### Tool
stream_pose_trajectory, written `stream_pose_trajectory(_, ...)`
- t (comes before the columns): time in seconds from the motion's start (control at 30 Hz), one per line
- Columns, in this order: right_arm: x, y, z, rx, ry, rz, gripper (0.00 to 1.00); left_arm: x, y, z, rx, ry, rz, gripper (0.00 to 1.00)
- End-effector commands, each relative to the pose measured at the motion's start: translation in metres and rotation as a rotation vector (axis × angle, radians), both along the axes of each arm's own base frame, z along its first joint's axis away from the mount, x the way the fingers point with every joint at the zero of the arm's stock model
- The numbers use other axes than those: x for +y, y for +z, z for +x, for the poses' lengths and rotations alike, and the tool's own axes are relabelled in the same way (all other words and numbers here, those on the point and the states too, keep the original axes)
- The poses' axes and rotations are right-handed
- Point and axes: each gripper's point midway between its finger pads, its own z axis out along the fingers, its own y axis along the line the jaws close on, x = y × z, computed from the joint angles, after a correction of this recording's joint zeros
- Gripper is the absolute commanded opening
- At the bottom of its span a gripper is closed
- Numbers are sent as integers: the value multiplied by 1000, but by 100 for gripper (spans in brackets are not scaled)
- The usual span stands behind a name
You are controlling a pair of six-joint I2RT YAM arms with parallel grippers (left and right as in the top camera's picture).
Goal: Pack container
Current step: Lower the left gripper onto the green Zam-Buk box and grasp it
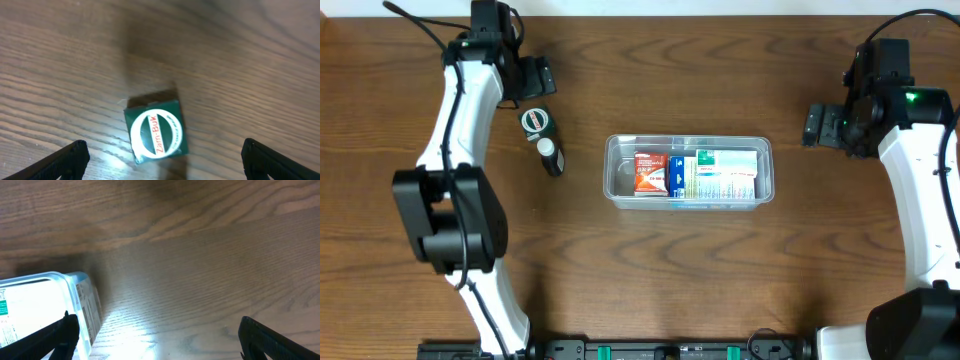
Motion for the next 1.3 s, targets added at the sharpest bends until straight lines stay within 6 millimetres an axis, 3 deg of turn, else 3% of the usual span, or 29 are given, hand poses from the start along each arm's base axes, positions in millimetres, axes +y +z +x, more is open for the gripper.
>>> stream_pose_trajectory(0.0,-4,13,1,-38,-27,-8,99,9,-14,3,35,36,-13,98)
stream_pose_trajectory(0.3,-4,13,1,-38,-27,-8,99,2,-54,-10,154,65,-75,98)
stream_pose_trajectory(0.8,-4,13,1,-38,-27,-8,99,-7,-94,-22,260,69,-120,98)
stream_pose_trajectory(1.27,-4,13,1,-38,-27,-8,99,-6,-97,-21,258,89,-125,98)
